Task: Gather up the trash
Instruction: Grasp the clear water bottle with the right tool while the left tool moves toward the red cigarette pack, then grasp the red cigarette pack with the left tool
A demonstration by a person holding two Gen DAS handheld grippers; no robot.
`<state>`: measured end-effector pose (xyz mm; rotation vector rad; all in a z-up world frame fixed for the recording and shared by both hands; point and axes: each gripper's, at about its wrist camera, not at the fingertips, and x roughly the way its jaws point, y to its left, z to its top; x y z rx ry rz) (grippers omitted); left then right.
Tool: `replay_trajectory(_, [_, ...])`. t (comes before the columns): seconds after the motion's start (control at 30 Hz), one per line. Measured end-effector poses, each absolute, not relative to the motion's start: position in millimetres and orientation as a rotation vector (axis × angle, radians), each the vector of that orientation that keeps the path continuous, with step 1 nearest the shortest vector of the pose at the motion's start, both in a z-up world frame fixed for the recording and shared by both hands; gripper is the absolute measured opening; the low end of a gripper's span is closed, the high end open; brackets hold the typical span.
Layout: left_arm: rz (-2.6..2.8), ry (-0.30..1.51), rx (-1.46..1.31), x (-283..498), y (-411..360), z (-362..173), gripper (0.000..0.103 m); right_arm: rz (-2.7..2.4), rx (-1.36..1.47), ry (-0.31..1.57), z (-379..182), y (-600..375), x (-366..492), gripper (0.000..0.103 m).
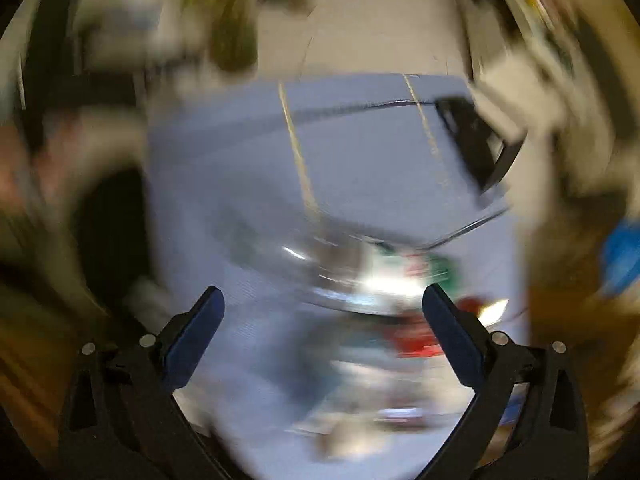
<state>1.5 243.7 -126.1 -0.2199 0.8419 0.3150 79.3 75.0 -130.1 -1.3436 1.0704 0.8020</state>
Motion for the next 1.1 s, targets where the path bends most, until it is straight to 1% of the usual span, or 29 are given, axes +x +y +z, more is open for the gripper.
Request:
replay_trajectory(0.1, [0.305, 0.854, -0.238, 2, 242, -133, 0.097, 0.825, -1.676, 0.969, -161, 70, 69, 0.098])
replay_trajectory(0.2, [0.292, 0.852, -0.212, 4, 235, -134, 0.097, 0.828, -1.815, 0.946, -201, 78, 75, 0.098])
replay_trajectory(0.23, [0.285, 0.852, -0.204, 6, 232, -134, 0.097, 0.827, -1.838, 0.930, -207, 75, 80, 0.098])
replay_trajectory(0.27, [0.280, 0.851, -0.202, 7, 231, -133, 0.097, 0.836, -1.838, 0.940, -213, 75, 86, 0.097])
replay_trajectory(0.3, [0.278, 0.851, -0.203, 9, 231, -132, 0.097, 0.854, -1.817, 0.988, -216, 77, 91, 0.087])
replay_trajectory(0.33, [0.280, 0.853, -0.206, 11, 232, -132, 0.097, 0.860, -1.793, 1.025, -219, 79, 96, 0.087])
replay_trajectory(0.37, [0.282, 0.854, -0.209, 13, 232, -132, 0.097, 0.858, -1.767, 1.047, -217, 79, 102, 0.082])
replay_trajectory(0.43, [0.290, 0.857, -0.219, 17, 235, -133, 0.097, 0.887, -1.765, 1.028, -215, 83, 102, 0.081])
replay_trajectory(0.53, [0.296, 0.864, -0.227, 20, 237, -135, 0.097, 0.919, -1.701, 0.997, -195, 88, 106, 0.078])
replay_trajectory(0.67, [0.290, 0.862, -0.219, 19, 233, -133, 0.097, 0.933, -1.537, 1.001, -171, 99, 109, 0.077])
replay_trajectory(0.77, [0.273, 0.835, -0.218, 14, 227, -125, 0.097, 0.925, -1.366, 0.997, -136, 97, 123, 0.077])
replay_trajectory(0.83, [0.220, 0.807, -0.215, 12, 216, -118, 0.097, 0.927, -1.180, 1.000, -105, 82, 133, 0.077])
replay_trajectory(0.87, [0.177, 0.791, -0.207, 11, 207, -113, 0.097, 0.923, -1.078, 0.999, -90, 73, 135, 0.077])
replay_trajectory(0.97, [0.045, 0.756, -0.170, 17, 174, -102, 0.097, 0.936, -0.608, 0.958, -33, 4, 154, 0.077])
replay_trajectory(1.1, [-0.156, 0.763, -0.147, 37, 122, -91, 0.097, 0.888, -0.056, 0.846, 2, -109, 157, 0.076])
